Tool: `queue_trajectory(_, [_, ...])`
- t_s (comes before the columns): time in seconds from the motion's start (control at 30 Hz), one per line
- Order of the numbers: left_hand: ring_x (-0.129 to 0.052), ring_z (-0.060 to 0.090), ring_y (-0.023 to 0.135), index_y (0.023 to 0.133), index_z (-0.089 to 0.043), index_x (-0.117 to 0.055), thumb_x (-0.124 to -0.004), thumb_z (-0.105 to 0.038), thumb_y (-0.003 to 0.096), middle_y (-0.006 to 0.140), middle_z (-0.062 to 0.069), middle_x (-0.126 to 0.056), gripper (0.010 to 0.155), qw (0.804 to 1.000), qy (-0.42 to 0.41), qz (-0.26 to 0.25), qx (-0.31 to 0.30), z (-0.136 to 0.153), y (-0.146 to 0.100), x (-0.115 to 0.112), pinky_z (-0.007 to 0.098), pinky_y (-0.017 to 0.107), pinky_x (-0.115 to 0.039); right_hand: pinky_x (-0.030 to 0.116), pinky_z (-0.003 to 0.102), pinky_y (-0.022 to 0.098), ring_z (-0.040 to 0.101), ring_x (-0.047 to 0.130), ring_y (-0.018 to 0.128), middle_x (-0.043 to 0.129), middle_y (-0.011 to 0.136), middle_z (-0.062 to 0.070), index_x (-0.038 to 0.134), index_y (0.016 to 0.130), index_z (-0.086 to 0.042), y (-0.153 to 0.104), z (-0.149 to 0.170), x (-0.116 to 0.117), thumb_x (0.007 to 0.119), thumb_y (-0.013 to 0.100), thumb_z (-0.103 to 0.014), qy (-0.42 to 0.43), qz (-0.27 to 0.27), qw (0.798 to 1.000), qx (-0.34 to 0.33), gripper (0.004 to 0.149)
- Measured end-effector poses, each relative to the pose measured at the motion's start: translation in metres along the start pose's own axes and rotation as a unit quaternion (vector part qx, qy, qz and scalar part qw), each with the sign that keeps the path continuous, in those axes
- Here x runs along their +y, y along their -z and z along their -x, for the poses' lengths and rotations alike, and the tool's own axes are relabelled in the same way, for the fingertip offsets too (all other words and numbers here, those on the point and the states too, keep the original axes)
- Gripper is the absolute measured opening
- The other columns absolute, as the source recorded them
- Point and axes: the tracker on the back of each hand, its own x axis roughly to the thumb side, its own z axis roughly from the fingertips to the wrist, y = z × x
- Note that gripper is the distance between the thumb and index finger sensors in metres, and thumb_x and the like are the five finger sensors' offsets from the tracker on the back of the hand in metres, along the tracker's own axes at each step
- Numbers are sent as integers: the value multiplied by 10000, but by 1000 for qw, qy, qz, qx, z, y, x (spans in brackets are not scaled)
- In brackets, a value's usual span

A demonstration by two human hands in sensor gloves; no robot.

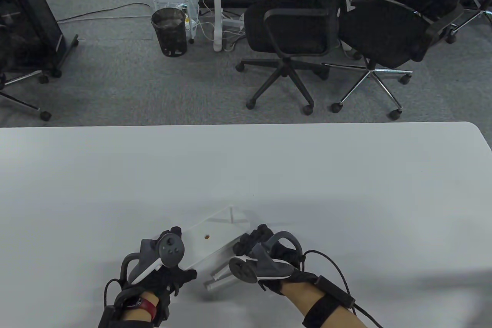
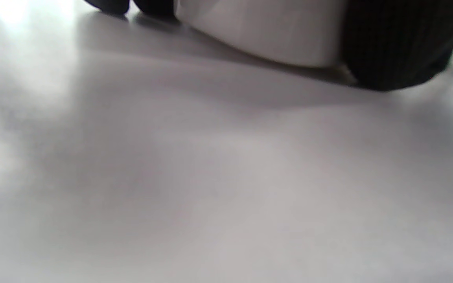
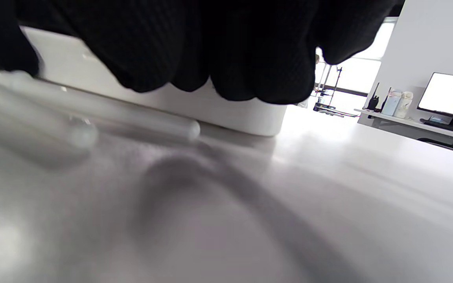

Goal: Fit Hanoi Tower parts together into a complete Hanoi Tower

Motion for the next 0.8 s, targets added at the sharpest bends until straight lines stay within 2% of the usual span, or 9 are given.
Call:
queue_trajectory(0.17, [-474, 471, 1011, 1094, -165, -117, -872, -611, 363, 1141, 200, -264, 1141, 1000, 0, 0, 0, 0, 0, 0, 598, 735, -497, 573, 611, 678, 397, 784, 822, 752, 944, 129, 709, 899, -231, 11, -7, 17, 858, 350, -300, -3, -81, 997, 9, 573])
queue_trajectory(0.5, [-474, 471, 1011, 1094, -166, -117, -875, -610, 361, 1142, 200, -264, 1144, 1000, -1, 0, 0, 0, 0, 0, 599, 736, -496, 604, 603, 670, 382, 839, 771, 815, 885, 118, 779, 816, -163, 18, -10, 24, 863, 346, -279, 9, -68, 998, 7, 491])
queue_trajectory(0.63, [-473, 470, 1011, 1094, -165, -117, -874, -610, 363, 1141, 201, -263, 1143, 1000, -2, 0, 0, 1, 1, 0, 600, 736, -495, 618, 594, 669, 367, 865, 740, 846, 852, 103, 802, 775, -137, 21, -15, 26, 861, 342, -277, -16, -56, 998, -15, 459])
queue_trajectory(0.8, [-474, 471, 1011, 1094, -166, -117, -874, -610, 362, 1142, 201, -264, 1143, 1000, -1, 0, 0, 1, 1, -1, 599, 736, -496, 603, 597, 680, 361, 849, 729, 809, 853, 109, 743, 801, -123, 25, -19, 32, 818, 361, -305, -44, -88, 995, -32, 483])
